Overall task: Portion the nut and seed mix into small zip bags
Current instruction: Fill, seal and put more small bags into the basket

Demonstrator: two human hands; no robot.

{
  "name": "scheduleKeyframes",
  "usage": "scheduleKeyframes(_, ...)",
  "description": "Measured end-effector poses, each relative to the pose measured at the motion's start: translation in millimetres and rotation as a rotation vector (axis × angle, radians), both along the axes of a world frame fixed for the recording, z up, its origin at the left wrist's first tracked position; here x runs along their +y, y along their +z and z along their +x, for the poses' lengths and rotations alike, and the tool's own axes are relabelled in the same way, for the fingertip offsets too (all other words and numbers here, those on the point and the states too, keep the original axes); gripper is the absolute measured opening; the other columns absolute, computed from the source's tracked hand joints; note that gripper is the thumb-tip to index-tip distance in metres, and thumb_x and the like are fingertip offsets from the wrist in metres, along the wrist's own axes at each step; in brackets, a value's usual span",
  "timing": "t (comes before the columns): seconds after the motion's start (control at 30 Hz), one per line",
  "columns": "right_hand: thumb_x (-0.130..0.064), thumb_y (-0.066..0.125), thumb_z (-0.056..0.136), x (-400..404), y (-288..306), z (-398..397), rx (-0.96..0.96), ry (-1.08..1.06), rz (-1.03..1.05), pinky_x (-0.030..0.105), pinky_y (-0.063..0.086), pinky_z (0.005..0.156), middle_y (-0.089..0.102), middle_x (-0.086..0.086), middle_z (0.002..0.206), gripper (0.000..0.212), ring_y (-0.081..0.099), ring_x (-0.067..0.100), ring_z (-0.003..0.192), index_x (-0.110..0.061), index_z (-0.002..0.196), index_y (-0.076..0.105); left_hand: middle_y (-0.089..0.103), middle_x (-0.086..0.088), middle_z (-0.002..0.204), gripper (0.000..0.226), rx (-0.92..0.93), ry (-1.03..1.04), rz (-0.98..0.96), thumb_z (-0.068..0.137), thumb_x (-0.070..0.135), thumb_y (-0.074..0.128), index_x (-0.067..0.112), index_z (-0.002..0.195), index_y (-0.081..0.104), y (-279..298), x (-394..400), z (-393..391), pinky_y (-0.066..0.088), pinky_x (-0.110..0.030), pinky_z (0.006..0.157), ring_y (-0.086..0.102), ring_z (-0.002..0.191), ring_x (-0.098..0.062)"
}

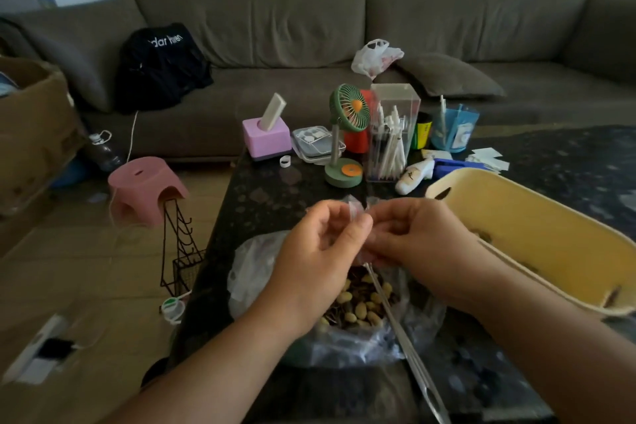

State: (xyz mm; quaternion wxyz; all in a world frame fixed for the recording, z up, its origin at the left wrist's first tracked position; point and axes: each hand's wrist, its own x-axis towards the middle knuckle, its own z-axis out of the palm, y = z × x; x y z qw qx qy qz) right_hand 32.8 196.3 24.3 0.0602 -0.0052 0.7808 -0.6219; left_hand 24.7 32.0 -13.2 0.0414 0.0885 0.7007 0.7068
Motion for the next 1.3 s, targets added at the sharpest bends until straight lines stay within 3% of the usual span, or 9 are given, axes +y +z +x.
scheduleKeyframes(0.13,-0.009,0.077,0.09,11.4,-6.8,10.6,-0.068,-0.038,-0.021,0.049,0.064,0.087,0.079,0.013,0.087,0.013,0.078,0.029,0.088,-0.011,0.102,0.076,0.081,-0.002,0.102,0.013,-0.11,0.005,-0.002,0.103,0.014,0.066,0.017,0.112,0.076,-3.6,3.7,7.9,0.064,-0.044,0.093,0.079,0.097,-0.018)
scheduleKeyframes(0.23,-0.013,0.08,0.09,16.8,-14.1,15.2,-0.019,-0.089,0.045,0.04,0.066,0.079,0.078,0.008,0.08,0.014,0.078,0.021,0.078,-0.015,0.102,0.074,0.08,0.011,0.096,0.014,0.001,0.035,-0.215,0.101,0.022,0.07,0.033,0.106,0.077,-6.3,-0.2,10.1,0.065,-0.037,0.088,0.077,0.091,-0.009)
scheduleKeyframes(0.33,-0.02,0.074,0.092,24.3,-24.0,18.2,0.37,-0.096,0.6,0.016,0.057,0.069,0.071,-0.008,0.075,0.014,0.068,0.003,0.07,-0.025,0.105,0.073,0.074,0.02,0.087,0.021,0.258,0.07,-0.556,0.095,0.035,0.074,0.045,0.113,0.069,-5.5,-3.5,14.7,0.056,-0.013,0.073,0.07,0.084,0.005)
scheduleKeyframes(0.43,-0.032,0.068,0.091,18.9,-28.6,20.3,0.554,0.004,0.786,0.016,0.053,0.07,0.064,-0.015,0.085,0.022,0.06,0.0,0.076,-0.025,0.111,0.073,0.071,0.02,0.087,0.038,0.397,0.041,-0.695,0.097,0.029,0.073,0.044,0.126,0.055,-5.5,-1.3,18.1,0.051,-0.008,0.068,0.067,0.084,0.009)
scheduleKeyframes(0.6,-0.027,0.069,0.095,13.5,-28.3,16.1,0.374,0.008,0.612,0.019,0.057,0.071,0.072,-0.014,0.085,0.014,0.068,0.001,0.077,-0.031,0.106,0.075,0.067,0.016,0.087,0.034,0.544,0.006,-0.72,0.095,0.027,0.067,0.038,0.122,0.051,-4.9,-2.8,16.7,0.049,-0.014,0.064,0.065,0.08,-0.001)
scheduleKeyframes(0.8,-0.001,0.068,0.095,13.4,-24.4,16.9,-0.074,0.032,-0.035,0.023,0.05,0.051,0.065,0.008,0.069,0.007,0.062,0.013,0.057,-0.005,0.096,0.074,0.038,0.019,0.151,0.092,0.604,-0.224,-0.824,0.079,0.062,0.079,0.05,0.153,0.026,-0.1,-11.5,15.8,0.027,-0.018,0.116,0.032,0.144,0.0)
scheduleKeyframes(0.93,-0.004,0.069,0.096,12.9,-23.2,15.9,-0.198,-0.008,-0.196,0.026,0.055,0.052,0.07,0.014,0.079,0.003,0.068,0.02,0.063,-0.005,0.096,0.072,0.054,0.026,0.133,0.095,0.381,-0.213,-0.708,0.078,0.062,0.082,0.062,0.149,0.02,-9.4,-12.4,17.0,0.05,-0.027,0.101,0.057,0.122,0.002)
scheduleKeyframes(1.1,-0.006,0.071,0.096,17.7,-24.0,14.4,-0.264,0.012,-0.209,0.036,0.064,0.065,0.072,0.014,0.083,0.004,0.072,0.023,0.07,-0.003,0.099,0.071,0.06,0.025,0.11,0.075,0.342,-0.166,-0.679,0.078,0.06,0.081,0.054,0.139,0.037,-14.7,-16.8,13.1,0.049,-0.015,0.08,0.062,0.101,0.006)
scheduleKeyframes(1.3,0.008,0.072,0.088,24.4,-23.5,15.0,-0.27,0.128,-0.186,0.037,0.062,0.069,0.074,0.012,0.089,0.036,0.074,0.025,0.076,-0.011,0.118,0.064,0.06,0.027,0.12,0.071,0.348,-0.154,-0.692,0.067,0.065,0.085,0.052,0.13,0.053,-18.2,-21.1,11.5,0.057,-0.027,0.092,0.06,0.111,0.007)
